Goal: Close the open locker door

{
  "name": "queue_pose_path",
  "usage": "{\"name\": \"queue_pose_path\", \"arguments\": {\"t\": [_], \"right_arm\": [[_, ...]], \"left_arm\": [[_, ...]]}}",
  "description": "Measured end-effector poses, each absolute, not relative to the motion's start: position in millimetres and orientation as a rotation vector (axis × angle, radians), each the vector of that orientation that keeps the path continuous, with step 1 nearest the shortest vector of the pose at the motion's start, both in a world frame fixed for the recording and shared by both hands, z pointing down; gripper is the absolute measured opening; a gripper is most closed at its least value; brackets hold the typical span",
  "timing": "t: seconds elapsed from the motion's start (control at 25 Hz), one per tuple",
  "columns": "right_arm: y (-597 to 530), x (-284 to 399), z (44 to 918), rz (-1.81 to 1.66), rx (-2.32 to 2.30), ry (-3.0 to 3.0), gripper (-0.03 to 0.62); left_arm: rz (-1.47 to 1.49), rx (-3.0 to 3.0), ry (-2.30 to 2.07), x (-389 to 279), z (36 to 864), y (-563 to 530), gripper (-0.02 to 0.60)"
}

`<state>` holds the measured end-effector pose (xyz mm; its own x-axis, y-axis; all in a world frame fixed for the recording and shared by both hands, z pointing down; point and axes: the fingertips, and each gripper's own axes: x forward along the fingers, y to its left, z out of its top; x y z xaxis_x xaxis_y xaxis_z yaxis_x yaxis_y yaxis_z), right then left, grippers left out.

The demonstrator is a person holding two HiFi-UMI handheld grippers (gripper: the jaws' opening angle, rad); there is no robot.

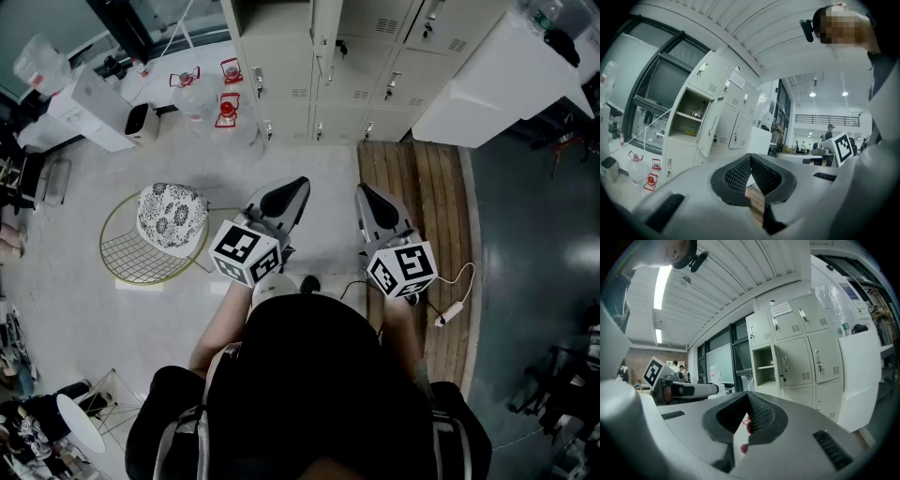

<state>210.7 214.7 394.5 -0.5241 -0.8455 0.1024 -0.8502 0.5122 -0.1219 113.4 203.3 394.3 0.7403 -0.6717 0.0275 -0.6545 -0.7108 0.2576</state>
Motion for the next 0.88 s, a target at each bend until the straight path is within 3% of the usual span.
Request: {"name": "queue_pose_path", "arguments": {"t": [0.88], "right_arm": [[188.8,209.1,396.7,0.369,1.536,-2.771,0.005]], "left_arm": [[-0.052,2.698,-1.026,111.6,400.5,186.4,0.018]]}}
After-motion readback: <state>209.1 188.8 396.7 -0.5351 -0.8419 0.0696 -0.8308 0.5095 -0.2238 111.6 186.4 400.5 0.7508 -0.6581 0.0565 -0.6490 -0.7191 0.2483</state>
